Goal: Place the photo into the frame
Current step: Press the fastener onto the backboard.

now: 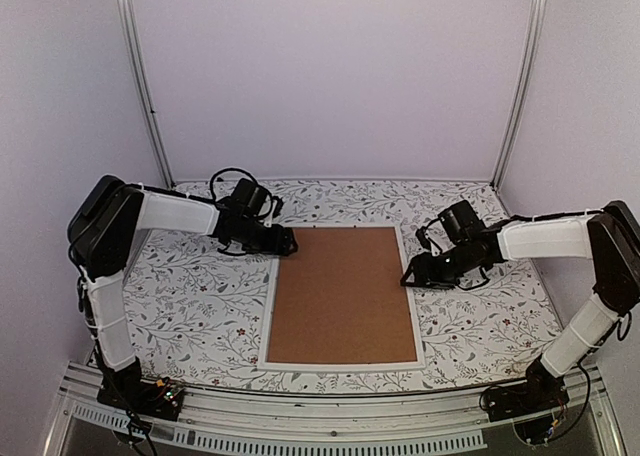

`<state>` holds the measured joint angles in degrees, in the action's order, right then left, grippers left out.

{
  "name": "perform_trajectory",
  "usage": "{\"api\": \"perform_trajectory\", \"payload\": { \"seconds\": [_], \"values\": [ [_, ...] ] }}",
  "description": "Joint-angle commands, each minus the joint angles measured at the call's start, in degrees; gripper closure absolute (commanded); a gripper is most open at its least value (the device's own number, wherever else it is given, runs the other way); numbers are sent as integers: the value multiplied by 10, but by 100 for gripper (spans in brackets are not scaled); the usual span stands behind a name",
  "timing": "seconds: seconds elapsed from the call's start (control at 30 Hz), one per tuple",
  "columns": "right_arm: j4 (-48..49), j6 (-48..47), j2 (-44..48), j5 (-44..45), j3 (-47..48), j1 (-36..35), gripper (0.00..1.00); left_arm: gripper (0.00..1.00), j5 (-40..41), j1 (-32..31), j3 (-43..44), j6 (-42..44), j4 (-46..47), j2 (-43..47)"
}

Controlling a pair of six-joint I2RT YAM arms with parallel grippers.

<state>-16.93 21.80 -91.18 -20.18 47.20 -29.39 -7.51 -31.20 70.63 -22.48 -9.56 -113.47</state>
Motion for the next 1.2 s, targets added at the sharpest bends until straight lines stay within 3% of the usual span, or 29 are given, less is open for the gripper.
{"api": "perform_trajectory", "payload": {
  "seconds": [0.0,0.27,0.57,1.17],
  "values": [
    [-2,0,-5,56,53,39,39,19,21,27,8,26,-11,8],
    [-23,-18,-121,78,187,65,40,21,-23,45,12,31,-5,12],
    [-95,-20,-247,106,317,73,50,27,-42,46,13,27,1,3],
    [-139,-27,-296,149,386,74,53,31,-63,43,8,16,16,-18]
  ]
}}
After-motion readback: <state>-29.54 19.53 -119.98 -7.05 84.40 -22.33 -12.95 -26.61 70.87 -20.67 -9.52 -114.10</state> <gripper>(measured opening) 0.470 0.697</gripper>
